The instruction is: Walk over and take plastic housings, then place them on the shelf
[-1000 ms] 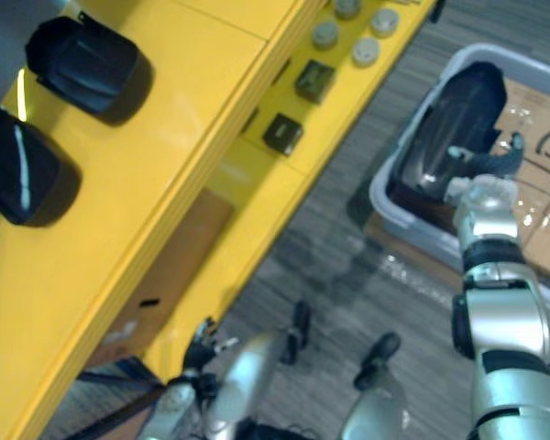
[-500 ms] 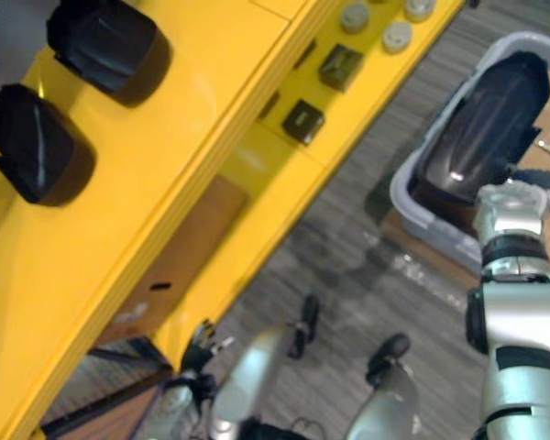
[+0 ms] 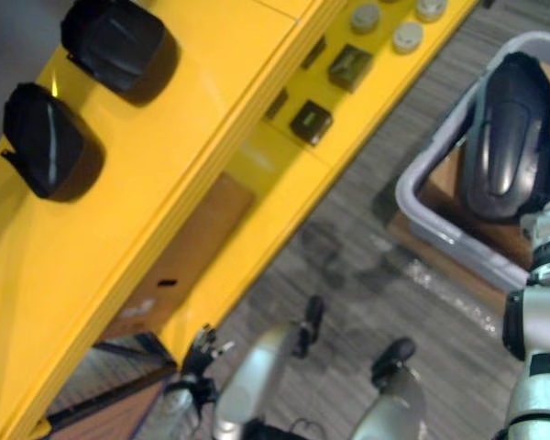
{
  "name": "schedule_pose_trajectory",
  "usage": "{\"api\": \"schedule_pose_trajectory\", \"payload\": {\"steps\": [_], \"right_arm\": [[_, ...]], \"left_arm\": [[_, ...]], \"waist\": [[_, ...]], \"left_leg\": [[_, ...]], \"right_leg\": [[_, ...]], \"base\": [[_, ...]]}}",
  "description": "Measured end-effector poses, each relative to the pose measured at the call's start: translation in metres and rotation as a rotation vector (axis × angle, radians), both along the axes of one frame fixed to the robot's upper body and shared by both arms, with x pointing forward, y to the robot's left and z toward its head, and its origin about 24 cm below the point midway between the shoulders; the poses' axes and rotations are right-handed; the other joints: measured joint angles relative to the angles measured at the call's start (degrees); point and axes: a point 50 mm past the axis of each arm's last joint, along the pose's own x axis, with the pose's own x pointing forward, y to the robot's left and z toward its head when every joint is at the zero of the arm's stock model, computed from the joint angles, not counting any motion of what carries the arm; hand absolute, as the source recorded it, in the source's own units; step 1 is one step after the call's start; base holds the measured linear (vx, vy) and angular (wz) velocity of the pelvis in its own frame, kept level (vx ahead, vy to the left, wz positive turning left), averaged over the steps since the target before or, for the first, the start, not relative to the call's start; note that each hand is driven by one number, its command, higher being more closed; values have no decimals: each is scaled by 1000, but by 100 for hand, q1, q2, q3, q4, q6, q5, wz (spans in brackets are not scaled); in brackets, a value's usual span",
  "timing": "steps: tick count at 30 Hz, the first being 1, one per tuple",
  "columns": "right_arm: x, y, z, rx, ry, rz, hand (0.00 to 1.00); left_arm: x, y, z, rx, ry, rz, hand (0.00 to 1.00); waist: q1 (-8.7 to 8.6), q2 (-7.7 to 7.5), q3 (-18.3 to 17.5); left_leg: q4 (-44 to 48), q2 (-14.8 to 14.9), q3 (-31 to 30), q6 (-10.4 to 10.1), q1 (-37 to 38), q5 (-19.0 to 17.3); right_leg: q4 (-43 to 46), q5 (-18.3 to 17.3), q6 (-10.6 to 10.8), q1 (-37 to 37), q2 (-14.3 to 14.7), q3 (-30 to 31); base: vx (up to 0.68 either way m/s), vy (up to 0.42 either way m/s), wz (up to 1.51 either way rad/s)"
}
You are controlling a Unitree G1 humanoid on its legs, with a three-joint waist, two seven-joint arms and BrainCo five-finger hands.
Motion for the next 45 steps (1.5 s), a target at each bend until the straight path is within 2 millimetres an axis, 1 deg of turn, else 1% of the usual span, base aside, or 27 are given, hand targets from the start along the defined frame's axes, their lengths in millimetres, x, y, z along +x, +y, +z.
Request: {"api": "schedule_pose_trajectory", "payload": {"steps": [4, 8, 10, 11, 13, 14, 16, 18, 20, 21, 22, 23, 25, 26, 27, 28, 30, 31, 32, 34, 37, 38, 39, 41, 43, 44, 45], "right_arm": [[-4, -3, -1, -82, 90, -10, 100], [-1, -2, 2, -174, 67, 10, 100], [4, 2, 6, -232, 38, 32, 100], [8, 6, 6, -272, 31, 52, 100], [18, 16, 10, -333, 16, 106, 100], [25, 24, 16, -375, -14, 154, 100], [31, 31, 22, -415, -35, 193, 100], [42, 47, 24, -468, -62, 279, 100], [45, 55, 26, -497, -81, 312, 100], [48, 61, 27, -520, -96, 332, 100], [51, 67, 29, -539, -111, 357, 100], [52, 70, 29, -550, -110, 372, 100], [57, 85, 23, -566, -118, 431, 100], [58, 89, 20, -564, -122, 445, 100], [61, 97, 15, -561, -122, 472, 100], [60, 101, 8, -569, -109, 489, 100], [61, 107, 0, -570, -100, 515, 100], [61, 112, -4, -575, -99, 532, 100], [62, 115, -3, -584, -103, 541, 100], [63, 123, 4, -633, -144, 563, 100], [66, 135, 14, -694, -203, 604, 100], [67, 145, 20, -724, -239, 637, 100], [67, 152, 25, -744, -268, 663, 100], [68, 176, 33, -788, -352, 745, 100], [66, 191, 35, -829, -409, 803, 100], [63, 200, 36, -862, -446, 848, 100], [61, 202, 37, -873, -461, 861, 100]], "left_arm": [[1, -1, 2, 8, -13, -26, 0], [7, -9, 12, -16, -65, -48, 0], [13, -18, 21, -45, -115, -74, 0], [18, -22, 30, -65, -164, -74, 0], [28, -25, 47, -89, -245, -70, 0], [34, -26, 58, -102, -298, -71, 0], [38, -25, 67, -110, -336, -70, 0], [45, -21, 83, -126, -398, -58, 0], [49, -19, 91, -128, -428, -48, 0], [51, -18, 97, -135, -452, -44, 0], [53, -19, 103, -141, -474, -47, 0], [54, -19, 105, -143, -483, -48, 0], [58, -20, 118, -152, -535, -59, 0], [59, -21, 122, -153, -550, -66, 0], [64, -21, 129, -150, -577, -80, 0], [70, -24, 135, -147, -596, -100, 0], [77, -26, 144, -149, -623, -112, 0], [81, -28, 151, -150, -646, -124, 0], [83, -29, 155, -151, -657, -130, 0], [95, -36, 169, -145, -691, -160, 0], [109, -41, 180, -118, -705, -192, 0], [119, -42, 183, -90, -693, -202, 0], [127, -43, 183, -69, -672, -204, 0], [146, -39, 186, -37, -610, -205, 0], [155, -36, 189, -52, -577, -205, 0], [159, -38, 192, -98, -562, -218, 0], [161, -39, 193, -117, -555, -227, 0]], "waist": [[24, 7, -5], [53, -3, 2], [45, -30, 20], [45, -70, 49], [-31, -187, 132], [-79, -297, 207], [-94, -399, 277], [-265, -566, 382], [-318, -603, 397], [-377, -648, 396], [-393, -698, 408], [-401, -723, 410], [-546, -907, 391], [-556, -965, 390], [-569, -1096, 382], [-643, -1155, 374], [-722, -1226, 362], [-723, -1298, 325], [-738, -1306, 321], [-865, -1321, 315], [-939, -1346, 301], [-1015, -1387, 279], [-1045, -1419, 264], [-1204, -1557, 195], [-1319, -1654, 153], [-1353, -1718, 118], [-1378, -1731, 110]], "left_leg": [[39, 2, -77, -2, -70, -1], [46, 13, -102, -2, -66, -1], [45, 55, -90, -2, -68, -1], [45, 122, -68, -10, -70, -6], [51, 226, -44, -37, -49, -22], [47, 313, 45, -60, 0, -36], [42, 387, 126, -91, 65, -56], [-13, 478, 199, -110, 237, -67], [-43, 538, 230, -130, 320, -80], [-129, 561, 267, -156, 405, -63], [-182, 603, 361, -169, 491, -55], [-217, 620, 395, -175, 541, -51], [-374, 660, 439, -249, 640, 4], [-391, 691, 473, -255, 659, 7], [-456, 732, 551, -284, 738, 25], [-520, 740, 546, -305, 808, 47], [-558, 764, 577, -309, 912, 51], [-614, 782, 682, -325, 960, 62], [-613, 797, 710, -325, 965, 61], [-634, 821, 763, -328, 939, 79], [-695, 840, 917, -310, 964, 99], [-737, 846, 987, -300, 962, 123], [-736, 861, 1037, -299, 965, 123], [-747, 900, 1149, -299, 977, 123], [-782, 909, 1224, -301, 1047, 125], [-835, 911, 1332, -305, 1145, 128], [-846, 909, 1349, -305, 1168, 129]], "right_leg": [[-9, -19, -23, 14, 11, -110], [-57, -15, -28, 61, 38, -135], [-128, 30, -35, 73, 92, -132], [-240, 97, -32, 92, 178, -121], [-366, 158, -42, 140, 300, -112], [-422, 205, -75, 153, 377, -64], [-469, 229, -98, 164, 449, 38], [-550, 245, -120, 299, 536, 68], [-623, 277, -150, 370, 615, 97], [-658, 304, -166, 409, 649, 129], [-694, 327, -181, 429, 686, 206], [-728, 345, -185, 447, 711, 233], [-842, 407, -211, 483, 791, 285], [-877, 432, -224, 481, 824, 321], [-940, 460, -246, 491, 861, 368], [-997, 487, -243, 569, 886, 362], [-1094, 536, -251, 667, 935, 382], [-1149, 570, -262, 652, 959, 470], [-1190, 606, -267, 654, 986, 503], [-1387, 748, -280, 658, 1046, 542], [-1598, 916, -264, 651, 1104, 688], [-1717, 1009, -263, 645, 1131, 738], [-1790, 1072, -271, 641, 1159, 806], [-1945, 1188, -276, 641, 1211, 901], [-1969, 1212, -273, 655, 1223, 985], [-1975, 1229, -273, 664, 1221, 1057], [-1976, 1232, -271, 670, 1220, 1096]], "base": [[-12, 13, 7], [-7, 17, 3], [-8, 12, -9], [-3, -2, -20], [2, -22, -23], [6, -39, -29], [7, -28, -33], [13, -47, -22], [11, -47, -17], [16, -45, -26], [15, -40, -30], [4, -26, -29], [3, -44, -18], [2, -38, -29], [11, -33, -23], [10, -28, -17], [-1, -13, -13], [-8, 1, -28], [-19, 8, -30], [-34, 20, -18], [-46, 35, -27], [-33, 22, -24], [-38, 26, -30], [-37, 25, -28], [-18, 19, -25], [-9, 17, -29], [-10, 18, -24]]}}
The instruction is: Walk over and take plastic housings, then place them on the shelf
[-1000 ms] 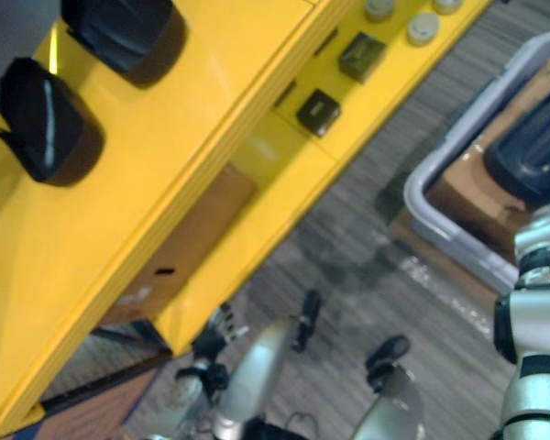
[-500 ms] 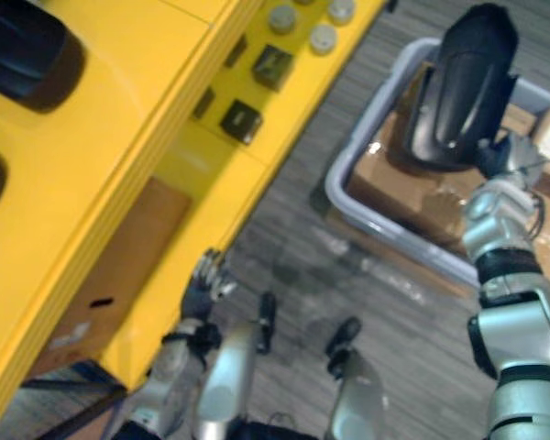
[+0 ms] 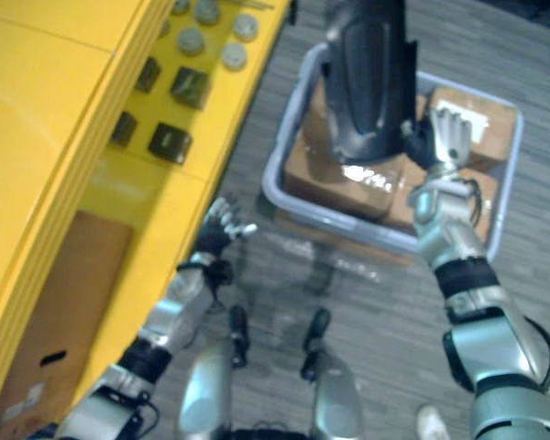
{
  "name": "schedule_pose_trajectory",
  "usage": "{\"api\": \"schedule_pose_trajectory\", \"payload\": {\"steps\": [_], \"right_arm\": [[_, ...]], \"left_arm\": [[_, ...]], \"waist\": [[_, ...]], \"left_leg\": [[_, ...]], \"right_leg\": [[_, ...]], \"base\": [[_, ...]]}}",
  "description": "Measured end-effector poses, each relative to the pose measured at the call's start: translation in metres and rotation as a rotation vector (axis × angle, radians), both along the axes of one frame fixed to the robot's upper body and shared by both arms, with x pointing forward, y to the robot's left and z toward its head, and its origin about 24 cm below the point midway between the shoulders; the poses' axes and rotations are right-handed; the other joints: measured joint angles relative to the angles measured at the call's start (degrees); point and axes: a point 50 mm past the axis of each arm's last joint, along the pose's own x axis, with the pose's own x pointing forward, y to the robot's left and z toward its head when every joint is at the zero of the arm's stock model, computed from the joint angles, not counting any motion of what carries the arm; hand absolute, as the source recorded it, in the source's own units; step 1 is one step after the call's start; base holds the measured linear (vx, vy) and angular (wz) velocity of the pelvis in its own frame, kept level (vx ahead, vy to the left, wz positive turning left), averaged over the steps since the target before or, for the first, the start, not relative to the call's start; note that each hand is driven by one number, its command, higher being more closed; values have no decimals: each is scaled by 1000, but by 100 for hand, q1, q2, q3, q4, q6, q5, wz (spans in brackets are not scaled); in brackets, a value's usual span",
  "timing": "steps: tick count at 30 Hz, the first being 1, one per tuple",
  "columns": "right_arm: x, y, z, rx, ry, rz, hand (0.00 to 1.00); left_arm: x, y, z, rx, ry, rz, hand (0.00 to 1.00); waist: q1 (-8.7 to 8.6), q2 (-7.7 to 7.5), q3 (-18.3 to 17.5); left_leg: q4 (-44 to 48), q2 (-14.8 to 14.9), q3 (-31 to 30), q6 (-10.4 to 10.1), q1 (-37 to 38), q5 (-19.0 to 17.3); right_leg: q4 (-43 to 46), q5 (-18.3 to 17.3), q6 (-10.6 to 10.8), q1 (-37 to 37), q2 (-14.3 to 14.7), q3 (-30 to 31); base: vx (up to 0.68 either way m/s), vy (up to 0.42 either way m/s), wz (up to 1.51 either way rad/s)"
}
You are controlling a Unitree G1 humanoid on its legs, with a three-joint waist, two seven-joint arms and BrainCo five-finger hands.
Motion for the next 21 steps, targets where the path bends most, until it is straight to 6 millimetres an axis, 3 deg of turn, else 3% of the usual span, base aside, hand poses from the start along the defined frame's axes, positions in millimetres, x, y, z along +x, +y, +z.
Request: {"api": "schedule_pose_trajectory", "payload": {"steps": [3, 8, 11, 13, 21], "right_arm": [[-6, 11, -2, -41, -47, 66, 100], [-14, 25, -35, -93, 1, 148, 100], [-20, 28, -52, -107, 36, 173, 100], [-25, 31, -69, -105, 79, 182, 100], [-35, 35, -96, -129, 154, 210, 100]], "left_arm": [[4, -6, 8, -113, 19, -66, 0], [6, -12, 7, -162, 45, -114, 0], [7, -12, 10, -159, 31, -136, 0], [7, -14, 10, -192, 37, -152, 0], [5, -22, 11, -226, 15, -182, 0]], "waist": [[-109, -59, -34], [-240, -126, -173], [-255, -127, -190], [-265, -127, -393], [-279, -106, -825]], "left_leg": [[-101, -21, 59, 0, 94, 50], [-425, -91, 87, -39, 395, 178], [-605, -124, 101, -47, 608, 249], [-746, -157, 112, -61, 662, 304], [-972, -231, 97, -74, 994, 329]], "right_leg": [[-12, 18, 5, 23, -8, 41], [-143, 16, 5, 238, -9, 31], [-185, 16, 6, 386, -12, 20], [-233, 17, 7, 395, -16, 14], [-500, 53, 59, 765, -15, -56]], "base": [[-12, 11, -7], [0, 0, 0], [0, 0, 0], [0, 0, 0], [41, 26, 3]]}}
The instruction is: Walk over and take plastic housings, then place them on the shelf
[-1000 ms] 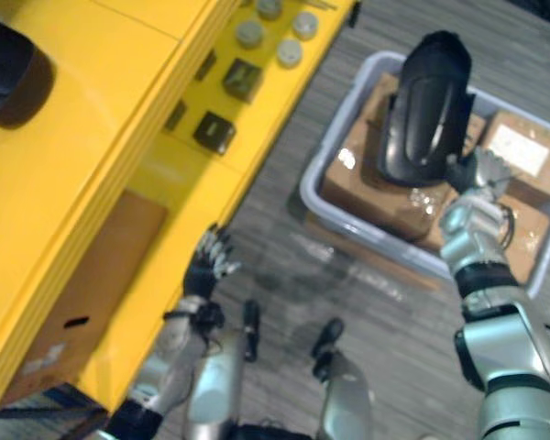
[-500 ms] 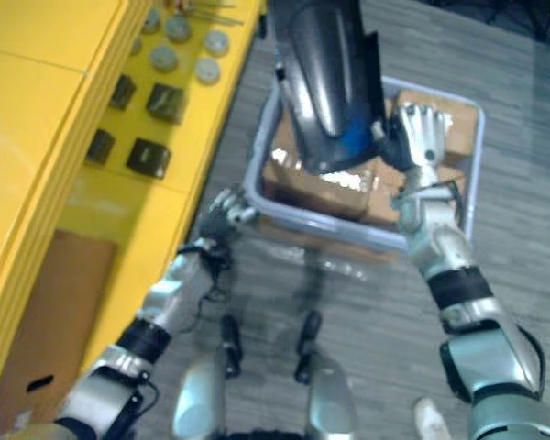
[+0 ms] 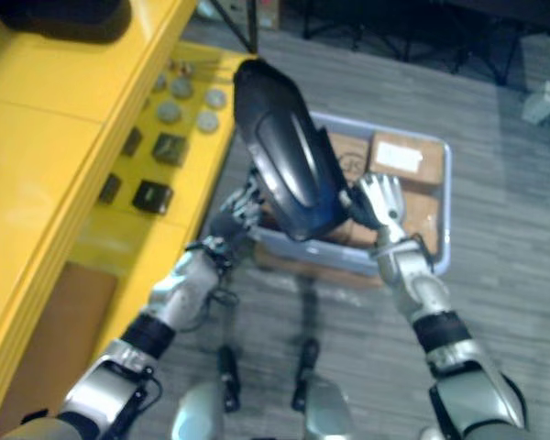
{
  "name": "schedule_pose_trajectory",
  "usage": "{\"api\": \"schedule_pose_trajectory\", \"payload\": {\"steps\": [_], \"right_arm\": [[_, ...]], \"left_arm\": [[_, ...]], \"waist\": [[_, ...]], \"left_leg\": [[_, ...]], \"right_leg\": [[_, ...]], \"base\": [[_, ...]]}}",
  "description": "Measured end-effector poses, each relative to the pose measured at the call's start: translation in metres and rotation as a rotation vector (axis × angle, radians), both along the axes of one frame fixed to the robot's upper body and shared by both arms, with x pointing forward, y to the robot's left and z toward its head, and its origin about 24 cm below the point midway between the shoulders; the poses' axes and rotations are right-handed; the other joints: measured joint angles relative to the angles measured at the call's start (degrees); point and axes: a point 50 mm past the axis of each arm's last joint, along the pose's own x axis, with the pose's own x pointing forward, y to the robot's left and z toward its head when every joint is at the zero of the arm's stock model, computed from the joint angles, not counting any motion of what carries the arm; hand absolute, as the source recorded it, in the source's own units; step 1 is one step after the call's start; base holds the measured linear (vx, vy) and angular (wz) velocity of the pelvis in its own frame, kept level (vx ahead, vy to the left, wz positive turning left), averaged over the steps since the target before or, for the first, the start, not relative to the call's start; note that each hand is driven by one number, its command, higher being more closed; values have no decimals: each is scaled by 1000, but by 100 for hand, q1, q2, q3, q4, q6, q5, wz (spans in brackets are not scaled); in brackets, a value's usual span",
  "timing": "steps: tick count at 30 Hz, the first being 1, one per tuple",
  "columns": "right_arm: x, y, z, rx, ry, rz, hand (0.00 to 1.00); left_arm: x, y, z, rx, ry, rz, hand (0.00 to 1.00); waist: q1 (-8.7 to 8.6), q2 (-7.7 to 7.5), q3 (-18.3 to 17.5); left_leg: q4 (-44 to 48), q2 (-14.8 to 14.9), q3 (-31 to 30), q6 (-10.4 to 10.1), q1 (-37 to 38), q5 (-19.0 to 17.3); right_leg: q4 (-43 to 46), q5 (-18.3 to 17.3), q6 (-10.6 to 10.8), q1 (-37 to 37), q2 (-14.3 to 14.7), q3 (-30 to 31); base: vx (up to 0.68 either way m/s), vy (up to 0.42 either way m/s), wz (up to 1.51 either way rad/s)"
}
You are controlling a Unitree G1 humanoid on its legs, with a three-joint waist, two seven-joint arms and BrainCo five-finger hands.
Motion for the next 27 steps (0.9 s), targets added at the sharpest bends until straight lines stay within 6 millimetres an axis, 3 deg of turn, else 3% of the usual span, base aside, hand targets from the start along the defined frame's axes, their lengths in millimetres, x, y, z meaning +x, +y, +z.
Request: {"api": "schedule_pose_trajectory", "payload": {"steps": [11, 18, 19, 27], "right_arm": [[-8, 18, -22, 20, 64, 62, 100], [-17, 27, -40, 17, 122, 88, 100], [-18, 27, -43, 16, 131, 90, 100], [-22, 34, -50, 24, 135, 112, 100]], "left_arm": [[-2, -2, -8, 139, 18, 29, 0], [-9, -5, -25, 205, 64, 6, 0], [-9, -6, -26, 212, 73, 4, 100], [-9, -3, -29, 261, 91, 50, 100]], "waist": [[27, 25, -176], [76, 28, -388], [90, 30, -434], [134, 37, -475]], "left_leg": [[-214, -69, -45, 2, 68, 106], [-241, -84, -78, 2, 83, 106], [-259, -90, -82, 3, 89, 111], [-312, -114, -107, 7, 181, 137]], "right_leg": [[-105, 35, 22, 57, -15, -52], [-238, 74, 37, 137, -2, -71], [-243, 79, 39, 137, -4, -71], [-277, 93, 38, 223, -11, -82]], "base": [[3, 15, 3], [-2, 9, 1], [0, 0, 0], [0, 4, 0]]}}
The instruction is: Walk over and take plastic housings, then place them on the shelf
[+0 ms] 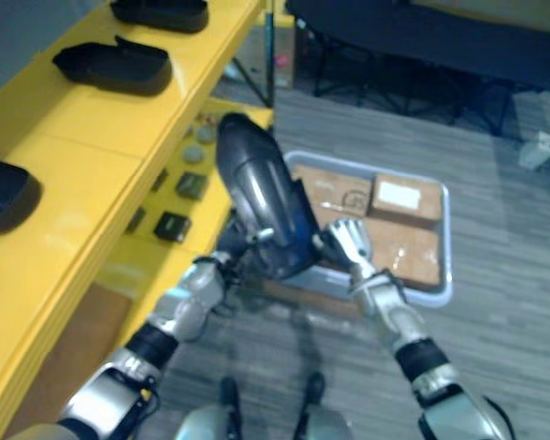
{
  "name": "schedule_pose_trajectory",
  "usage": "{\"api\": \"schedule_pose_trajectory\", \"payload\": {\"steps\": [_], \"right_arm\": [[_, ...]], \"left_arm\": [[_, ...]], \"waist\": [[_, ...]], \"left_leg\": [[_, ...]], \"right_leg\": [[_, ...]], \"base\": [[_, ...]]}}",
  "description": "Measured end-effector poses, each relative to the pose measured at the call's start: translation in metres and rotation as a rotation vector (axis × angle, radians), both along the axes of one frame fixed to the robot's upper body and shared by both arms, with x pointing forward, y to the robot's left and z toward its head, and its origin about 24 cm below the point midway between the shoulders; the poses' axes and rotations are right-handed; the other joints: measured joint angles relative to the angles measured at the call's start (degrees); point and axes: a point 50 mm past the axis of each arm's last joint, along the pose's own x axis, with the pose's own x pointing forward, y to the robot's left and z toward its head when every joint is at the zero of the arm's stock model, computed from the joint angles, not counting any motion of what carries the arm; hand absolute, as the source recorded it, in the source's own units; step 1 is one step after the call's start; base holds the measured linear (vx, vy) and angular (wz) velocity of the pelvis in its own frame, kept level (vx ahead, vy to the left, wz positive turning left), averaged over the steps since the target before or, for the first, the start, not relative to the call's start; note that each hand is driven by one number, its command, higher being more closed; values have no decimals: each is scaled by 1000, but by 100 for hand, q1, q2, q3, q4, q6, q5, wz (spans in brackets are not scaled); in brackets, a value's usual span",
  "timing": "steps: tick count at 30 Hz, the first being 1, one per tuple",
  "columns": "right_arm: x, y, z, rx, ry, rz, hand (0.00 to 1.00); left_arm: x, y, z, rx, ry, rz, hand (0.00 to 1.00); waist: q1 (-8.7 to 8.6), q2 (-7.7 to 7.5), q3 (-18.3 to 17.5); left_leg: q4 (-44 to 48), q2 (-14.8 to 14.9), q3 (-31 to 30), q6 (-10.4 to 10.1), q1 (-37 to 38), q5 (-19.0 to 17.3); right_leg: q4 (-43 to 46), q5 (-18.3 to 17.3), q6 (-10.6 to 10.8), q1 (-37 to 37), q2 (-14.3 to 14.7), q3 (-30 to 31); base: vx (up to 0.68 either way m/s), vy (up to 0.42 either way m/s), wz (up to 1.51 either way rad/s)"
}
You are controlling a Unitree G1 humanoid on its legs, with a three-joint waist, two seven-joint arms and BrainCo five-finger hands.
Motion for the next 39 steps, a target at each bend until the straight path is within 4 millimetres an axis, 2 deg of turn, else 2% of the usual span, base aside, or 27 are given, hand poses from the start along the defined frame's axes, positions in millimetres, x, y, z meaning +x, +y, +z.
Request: {"api": "schedule_pose_trajectory", "payload": {"steps": [8, 12, 13, 22, 25, 27, 28, 31, 33, 35, 39], "right_arm": [[-14, 19, -7, 48, -13, 98, 100], [-21, 28, -9, 94, -27, 131, 100], [-23, 30, -8, 102, -32, 137, 0], [-42, 45, -10, 246, -45, 237, 0], [-47, 50, -9, 372, -29, 263, 0], [-53, 53, 6, 482, -82, 292, 0], [-59, 57, 25, 611, -138, 342, 0], [-78, 75, 68, 907, -243, 492, 0], [-86, 80, 83, 1049, -264, 562, 0], [-88, 75, 93, 1167, -267, 613, 0], [-86, 52, 111, 1395, -304, 664, 0]], "left_arm": [[-5, 14, -11, 23, 8, 135, 100], [-7, 18, -12, 4, -13, 161, 100], [-7, 19, -12, -5, -18, 163, 100], [-9, 26, -11, -57, -58, 201, 100], [-11, 24, -6, -76, -95, 229, 100], [-14, 24, -2, -100, -119, 273, 100], [-17, 24, 3, -123, -155, 318, 100], [-28, 27, 26, -226, -273, 463, 100], [-33, 33, 33, -202, -329, 555, 100], [-37, 42, 37, -151, -372, 659, 100], [-51, 66, 45, -13, -477, 878, 100]], "waist": [[18, -6, -3], [21, -55, -34], [30, -67, -42], [27, -148, -139], [20, -210, -178], [23, -210, -178], [21, -209, -181], [25, -200, -220], [20, -172, -408], [18, -142, -556], [-3, -95, -636]], "left_leg": [[-14, -5, 3, -1, -1, 1], [-15, -20, -6, -1, 16, 1], [-15, -20, -7, -1, 17, 0], [-81, -28, 23, -1, 137, 1], [-145, -45, 64, -1, 234, 1], [-194, -56, 64, -2, 307, 1], [-210, -63, 66, -2, 321, 1], [-267, -71, 78, -2, 410, 1], [-299, -95, 80, -1, 414, 1], [-340, -129, 81, 0, 455, 2], [-449, -220, 104, 38, 623, 22]], "right_leg": [[-85, 49, -4, 23, 14, 4], [-179, 91, -1, 92, 16, -3], [-182, 91, -1, 93, 16, -4], [-287, 127, 0, 206, 27, 11], [-350, 138, 16, 285, 24, 11], [-359, 140, 19, 348, 23, 9], [-358, 140, 19, 351, 28, 4], [-358, 138, 19, 401, 31, 5], [-358, 138, 20, 390, 17, 3], [-357, 135, 23, 409, 3, 2], [-310, 18, 88, 492, -91, -15]], "base": [[0, 0, 0], [0, 0, 0], [-10, 35, 1], [0, 13, -2], [12, 30, -5], [27, 33, 0], [0, 0, 0], [7, 10, 0], [29, 42, 1], [27, 48, 0], [-31, 55, -1]]}}
